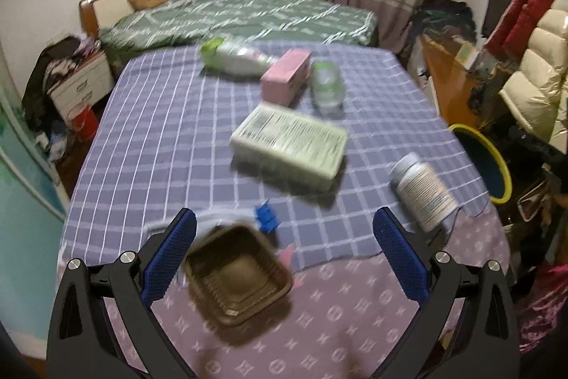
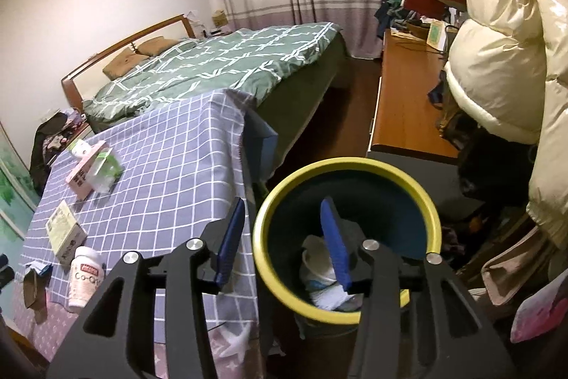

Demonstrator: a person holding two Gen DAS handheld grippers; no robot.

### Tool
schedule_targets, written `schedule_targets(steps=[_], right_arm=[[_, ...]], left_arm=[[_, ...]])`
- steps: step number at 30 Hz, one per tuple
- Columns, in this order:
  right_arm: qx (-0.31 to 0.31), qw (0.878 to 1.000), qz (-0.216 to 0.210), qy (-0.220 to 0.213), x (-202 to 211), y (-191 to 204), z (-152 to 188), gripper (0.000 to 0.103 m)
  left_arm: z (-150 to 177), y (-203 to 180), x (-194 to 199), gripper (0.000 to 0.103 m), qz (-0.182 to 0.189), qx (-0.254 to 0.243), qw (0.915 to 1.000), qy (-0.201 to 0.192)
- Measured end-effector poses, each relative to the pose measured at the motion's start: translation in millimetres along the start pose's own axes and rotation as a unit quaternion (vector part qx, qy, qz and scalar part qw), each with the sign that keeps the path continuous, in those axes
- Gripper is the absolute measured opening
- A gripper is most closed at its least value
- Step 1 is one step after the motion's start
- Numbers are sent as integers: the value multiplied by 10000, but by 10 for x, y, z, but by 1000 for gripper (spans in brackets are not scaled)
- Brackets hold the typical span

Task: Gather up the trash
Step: 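Grasp the brown plastic tray by its rim with the left gripper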

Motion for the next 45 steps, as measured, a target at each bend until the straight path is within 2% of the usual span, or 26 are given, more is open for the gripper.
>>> schedule_targets(steps=[7,14,27,31,40,41,43,45], right_arm=[[4,9999,-97,70,-11,71,45,43],[22,9996,-220,163,-75,155,81,43],[13,9993,-285,242,-130,188,120,43],[-7,9992,-311,263,-143,191,133,43],[-8,9988,-389,306,-157,234,168,43],[-7,9988,-390,310,-157,226,164,43],[3,9987,-395,324,-159,229,168,43],[16,9986,-405,340,-162,237,175,43]], left_arm=[[211,143,-160,98,-368,139,9988,286],[345,213,-384,98,-269,375,9969,644],[342,278,-460,98,-313,509,9953,767],[319,269,-343,98,-372,377,9968,597],[391,169,-465,98,-190,3,9960,878],[403,176,-480,97,-211,-13,9958,895],[416,197,-510,80,-209,-10,9953,947],[431,219,-539,70,-143,39,9949,1000]])
Point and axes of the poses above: each gripper's, at about its wrist camera, not at the fingertips, and x roughly against the way its jaws point, y to its left, z to its underside, the point moved 3 cm from there along -x, roughly the way its jaws point, and after that the axes turned 1 degree about -y, right-handed, at the moved point
